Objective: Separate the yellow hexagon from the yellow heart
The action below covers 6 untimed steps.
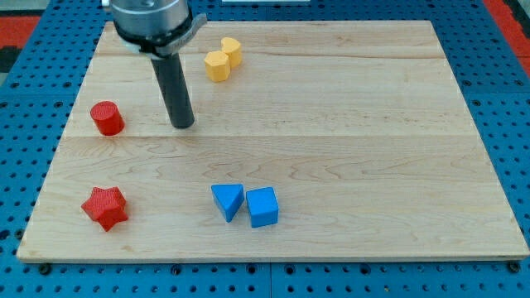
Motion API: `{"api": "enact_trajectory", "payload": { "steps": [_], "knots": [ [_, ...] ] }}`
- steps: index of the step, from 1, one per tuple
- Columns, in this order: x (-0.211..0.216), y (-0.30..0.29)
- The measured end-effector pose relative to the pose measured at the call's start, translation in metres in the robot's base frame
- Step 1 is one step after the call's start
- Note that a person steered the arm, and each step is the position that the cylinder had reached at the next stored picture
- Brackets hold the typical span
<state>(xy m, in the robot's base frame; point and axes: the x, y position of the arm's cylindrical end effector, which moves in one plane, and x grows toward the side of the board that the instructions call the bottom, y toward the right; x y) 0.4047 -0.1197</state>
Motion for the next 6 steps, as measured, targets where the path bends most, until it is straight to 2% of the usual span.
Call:
{"api": "enact_trajectory", "payload": {
  "steps": [1,4,5,6],
  "knots": [
    [-0.030,-0.008],
    [-0.033,-0.007],
    [-0.062,-0.006],
    [-0.096,0.023]
  ]
}}
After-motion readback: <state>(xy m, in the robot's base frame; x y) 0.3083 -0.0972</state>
